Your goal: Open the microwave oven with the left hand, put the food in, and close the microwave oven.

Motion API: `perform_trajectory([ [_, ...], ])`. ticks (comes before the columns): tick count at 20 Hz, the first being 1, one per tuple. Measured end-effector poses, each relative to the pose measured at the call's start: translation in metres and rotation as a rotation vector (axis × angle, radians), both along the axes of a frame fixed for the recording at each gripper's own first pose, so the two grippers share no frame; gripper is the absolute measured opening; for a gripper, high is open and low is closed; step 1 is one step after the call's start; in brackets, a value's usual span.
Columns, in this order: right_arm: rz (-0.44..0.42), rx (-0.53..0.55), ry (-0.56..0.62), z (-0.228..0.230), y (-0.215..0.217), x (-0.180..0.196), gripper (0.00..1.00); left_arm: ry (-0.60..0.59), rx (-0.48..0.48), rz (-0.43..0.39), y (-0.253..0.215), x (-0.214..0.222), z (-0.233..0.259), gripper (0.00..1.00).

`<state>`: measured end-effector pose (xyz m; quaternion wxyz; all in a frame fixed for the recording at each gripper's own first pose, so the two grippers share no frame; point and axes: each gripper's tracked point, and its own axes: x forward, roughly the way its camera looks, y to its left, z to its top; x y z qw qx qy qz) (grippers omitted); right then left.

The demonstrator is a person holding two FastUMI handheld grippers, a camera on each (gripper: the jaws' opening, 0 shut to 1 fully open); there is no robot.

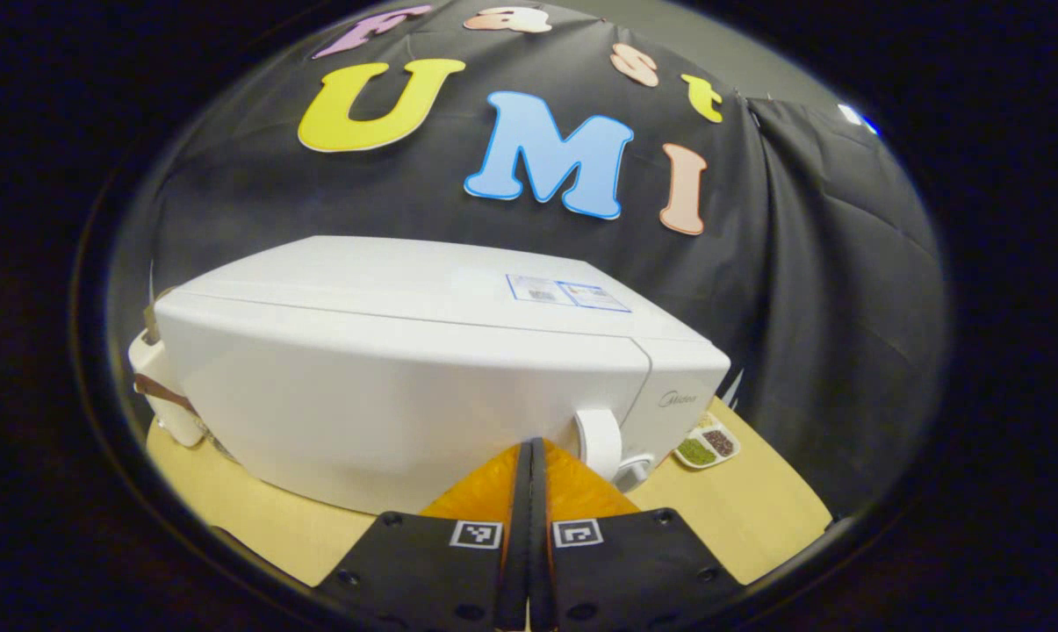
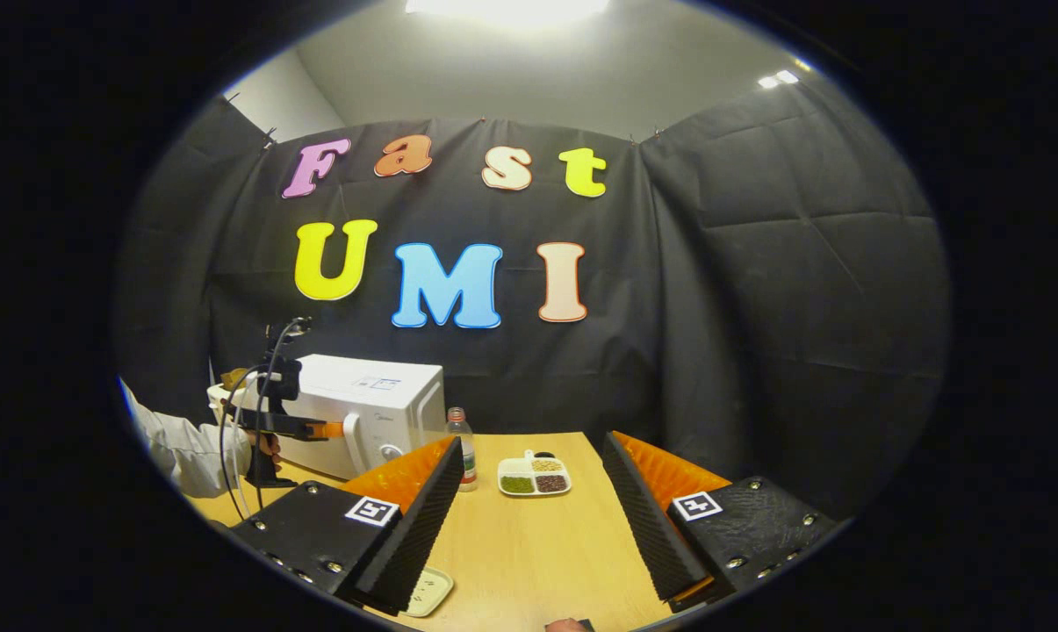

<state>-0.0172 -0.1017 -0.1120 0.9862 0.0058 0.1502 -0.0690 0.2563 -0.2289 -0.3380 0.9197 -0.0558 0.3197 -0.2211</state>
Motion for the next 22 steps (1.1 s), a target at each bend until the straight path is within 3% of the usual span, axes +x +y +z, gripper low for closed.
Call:
perform_trajectory([
  [5, 0.112, 0.026, -0.03, 0.002, 0.042, 0.011, 0.98, -0.139, -0.058, -0.015, 0.027, -0.053, 0.08, 0.07],
  [6, 0.135, 0.037, -0.034, 0.003, 0.051, 0.013, 0.93, -0.177, -0.055, -0.009, 0.039, -0.065, 0.096, 0.07],
  [8, 0.176, 0.057, -0.039, 0.0, 0.067, 0.017, 0.98, -0.254, -0.045, 0.013, 0.065, -0.089, 0.127, 0.07],
  [16, 0.282, 0.099, -0.088, 0.001, 0.118, 0.035, 0.97, -0.43, -0.001, 0.113, 0.143, -0.181, 0.219, 0.08],
  [20, 0.326, 0.101, -0.144, 0.015, 0.144, 0.04, 0.97, -0.505, 0.062, 0.163, 0.166, -0.215, 0.247, 0.82],
  [21, 0.337, 0.097, -0.156, 0.018, 0.15, 0.041, 0.97, -0.519, 0.062, 0.179, 0.166, -0.223, 0.253, 0.96],
  [22, 0.35, 0.088, -0.163, 0.019, 0.155, 0.04, 0.97, -0.526, 0.057, 0.196, 0.168, -0.228, 0.256, 0.97],
])
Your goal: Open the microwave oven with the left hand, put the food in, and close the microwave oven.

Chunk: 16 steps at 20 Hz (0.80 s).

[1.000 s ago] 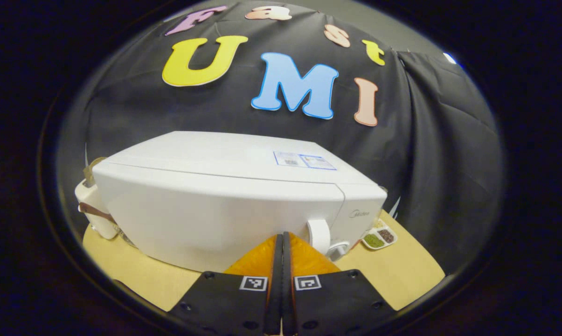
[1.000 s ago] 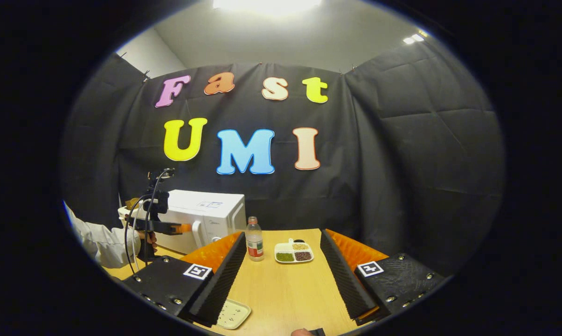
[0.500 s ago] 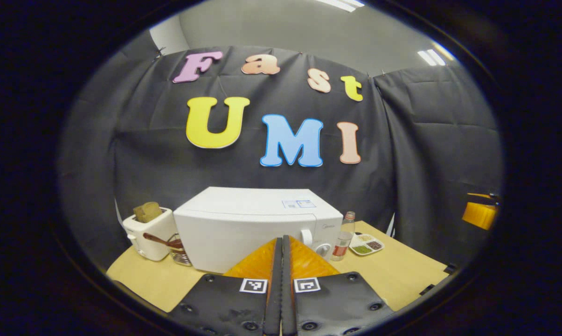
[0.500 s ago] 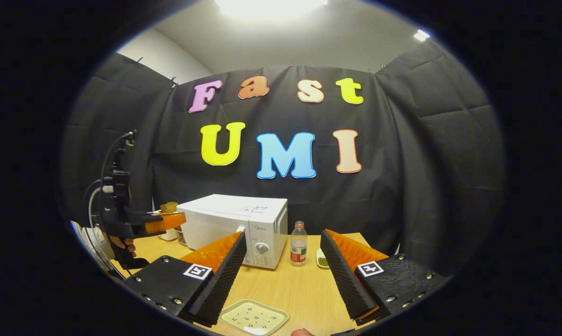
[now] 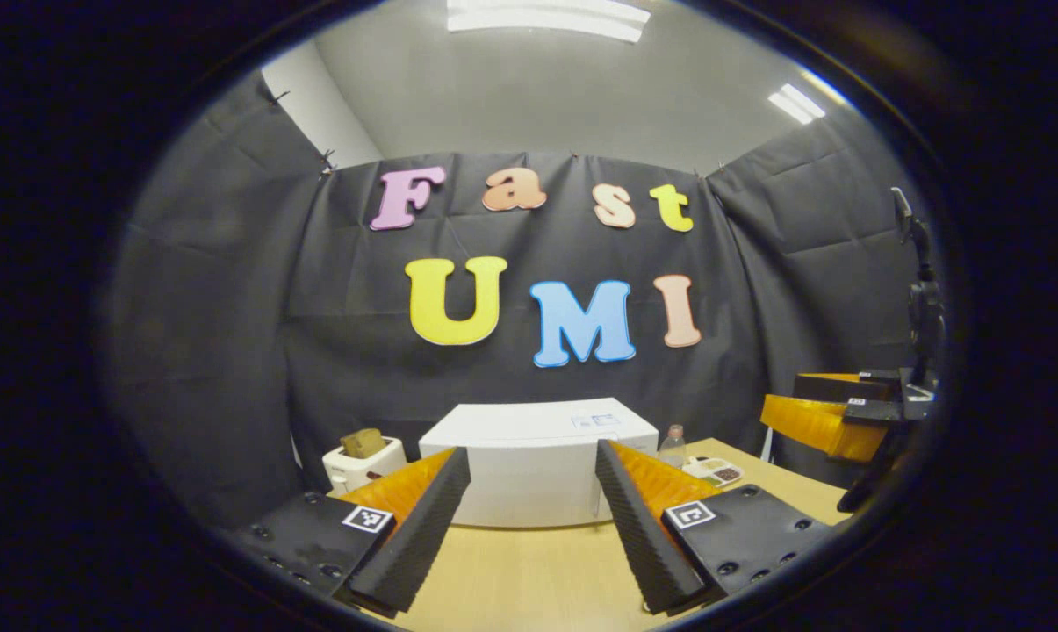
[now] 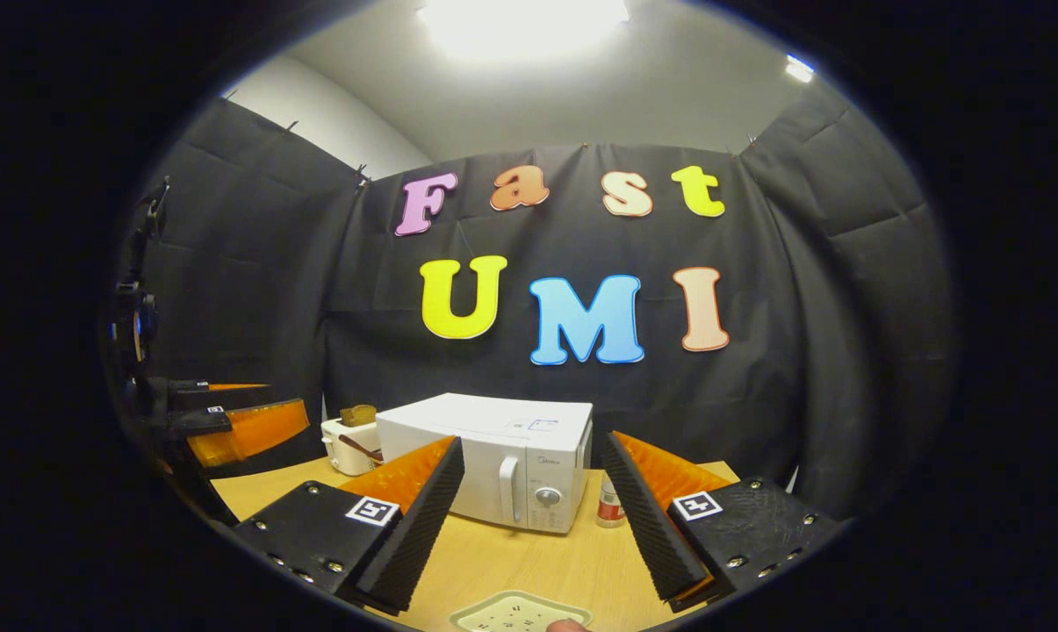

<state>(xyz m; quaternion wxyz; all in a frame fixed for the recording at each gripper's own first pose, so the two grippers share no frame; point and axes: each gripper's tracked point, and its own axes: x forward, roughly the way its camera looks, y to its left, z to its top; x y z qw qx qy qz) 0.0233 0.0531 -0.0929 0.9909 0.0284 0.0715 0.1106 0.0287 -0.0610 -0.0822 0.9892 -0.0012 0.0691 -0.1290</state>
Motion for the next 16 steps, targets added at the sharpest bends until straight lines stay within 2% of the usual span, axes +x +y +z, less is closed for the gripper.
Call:
perform_trajectory([
  [11, 0.09, -0.006, -0.029, 0.011, 0.041, -0.001, 0.98, -0.013, -0.057, 0.152, 0.053, -0.021, 0.006, 0.95],
  [16, 0.116, -0.003, -0.027, 0.01, 0.052, -0.003, 0.97, -0.025, -0.044, 0.151, 0.055, -0.023, 0.007, 0.98],
])
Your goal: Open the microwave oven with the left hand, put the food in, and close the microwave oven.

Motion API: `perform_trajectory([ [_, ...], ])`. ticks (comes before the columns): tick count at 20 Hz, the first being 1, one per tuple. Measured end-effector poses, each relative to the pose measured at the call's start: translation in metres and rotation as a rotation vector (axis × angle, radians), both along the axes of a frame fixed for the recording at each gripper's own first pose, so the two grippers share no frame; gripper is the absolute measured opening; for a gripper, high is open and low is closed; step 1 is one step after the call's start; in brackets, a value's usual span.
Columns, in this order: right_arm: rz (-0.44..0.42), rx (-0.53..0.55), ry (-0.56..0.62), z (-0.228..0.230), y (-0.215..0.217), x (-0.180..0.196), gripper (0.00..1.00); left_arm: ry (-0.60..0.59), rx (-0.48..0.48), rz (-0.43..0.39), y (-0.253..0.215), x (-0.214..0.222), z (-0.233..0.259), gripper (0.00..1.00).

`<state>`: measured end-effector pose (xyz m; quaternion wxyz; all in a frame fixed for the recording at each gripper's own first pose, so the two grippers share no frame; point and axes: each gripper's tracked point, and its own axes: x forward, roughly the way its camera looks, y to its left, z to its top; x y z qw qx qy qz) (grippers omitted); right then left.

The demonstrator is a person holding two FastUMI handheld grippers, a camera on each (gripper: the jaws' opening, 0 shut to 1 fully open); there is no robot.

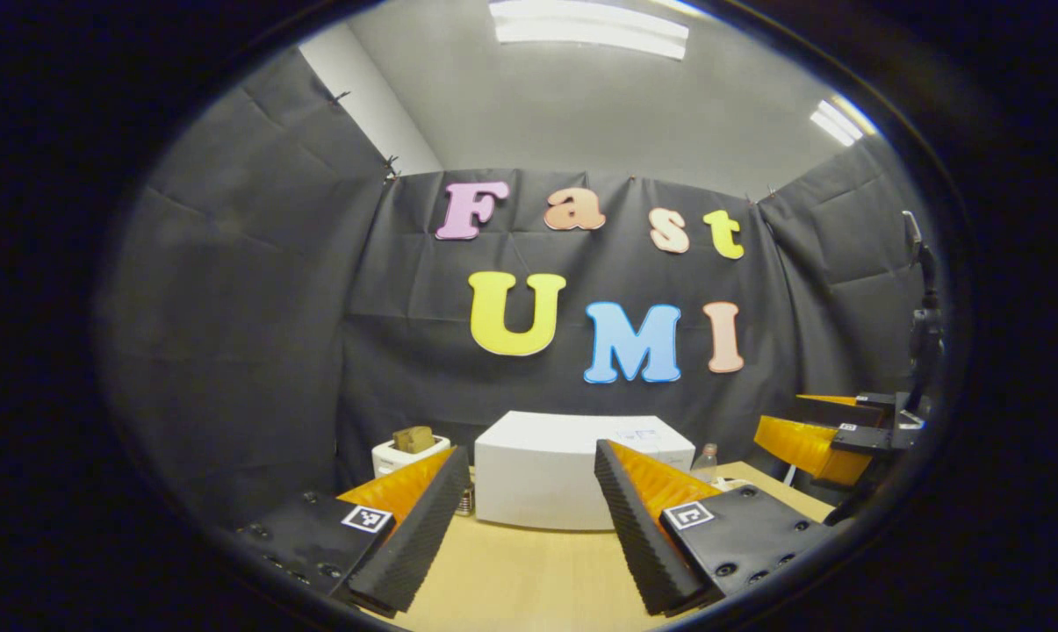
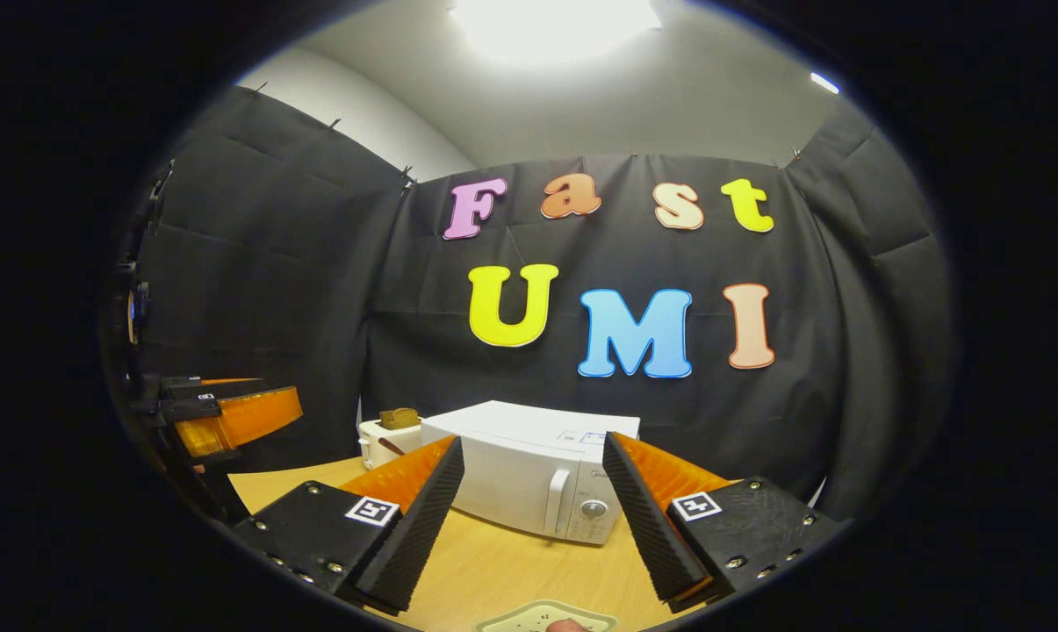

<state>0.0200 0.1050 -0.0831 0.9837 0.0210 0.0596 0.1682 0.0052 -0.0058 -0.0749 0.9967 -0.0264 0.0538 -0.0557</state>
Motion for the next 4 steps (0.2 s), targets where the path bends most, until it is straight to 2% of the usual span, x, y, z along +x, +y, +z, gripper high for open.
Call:
perform_trajectory([
  [4, -0.01, 0.024, -0.012, 0.0047, 0.0028, 0.0043, 0.97, -0.015, 0.037, -0.011, 0.0006, -0.0015, 0.0064, 0.97],
])
